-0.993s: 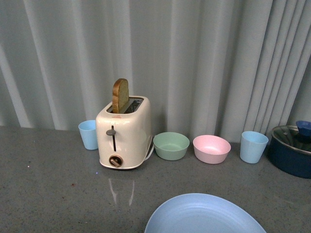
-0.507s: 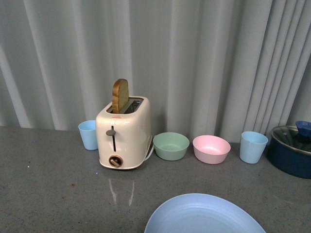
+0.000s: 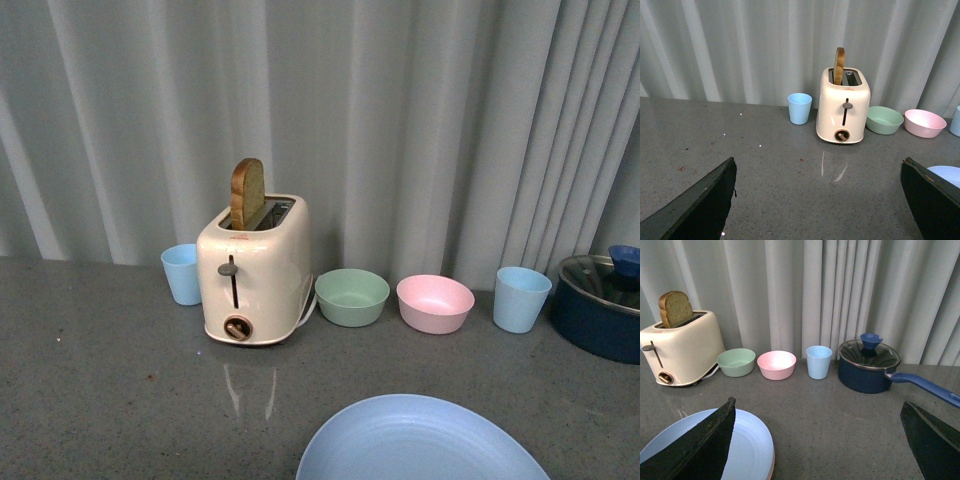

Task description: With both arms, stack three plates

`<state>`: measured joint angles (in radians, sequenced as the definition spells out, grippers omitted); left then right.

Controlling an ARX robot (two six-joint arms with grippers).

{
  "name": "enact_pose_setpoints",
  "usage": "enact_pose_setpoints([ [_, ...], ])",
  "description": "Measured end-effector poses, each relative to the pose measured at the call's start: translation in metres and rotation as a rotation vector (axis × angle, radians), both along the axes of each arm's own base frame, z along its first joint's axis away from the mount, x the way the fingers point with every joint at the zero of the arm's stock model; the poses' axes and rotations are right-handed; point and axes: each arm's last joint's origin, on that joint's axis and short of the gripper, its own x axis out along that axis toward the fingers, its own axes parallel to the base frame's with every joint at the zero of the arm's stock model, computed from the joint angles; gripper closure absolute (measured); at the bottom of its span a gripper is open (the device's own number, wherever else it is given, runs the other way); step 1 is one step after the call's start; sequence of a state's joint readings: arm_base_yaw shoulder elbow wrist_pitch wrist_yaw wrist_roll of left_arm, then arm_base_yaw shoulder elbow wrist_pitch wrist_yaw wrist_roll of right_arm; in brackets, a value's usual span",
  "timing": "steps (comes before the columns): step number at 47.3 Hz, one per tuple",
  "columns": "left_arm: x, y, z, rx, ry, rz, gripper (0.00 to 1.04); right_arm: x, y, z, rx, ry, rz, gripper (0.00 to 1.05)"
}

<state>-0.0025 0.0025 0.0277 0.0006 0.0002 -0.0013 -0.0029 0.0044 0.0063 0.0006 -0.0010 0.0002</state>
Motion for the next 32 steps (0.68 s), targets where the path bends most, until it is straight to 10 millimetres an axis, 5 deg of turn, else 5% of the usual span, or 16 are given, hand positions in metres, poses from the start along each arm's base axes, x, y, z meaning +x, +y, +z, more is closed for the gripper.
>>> enact_pose_setpoints([
  [32,0.0000,0.0000,0.0000,0.000,0.000,0.000,0.07,0.0000,0.0000,0.0000,0.000,0.000,0.000,0.07],
])
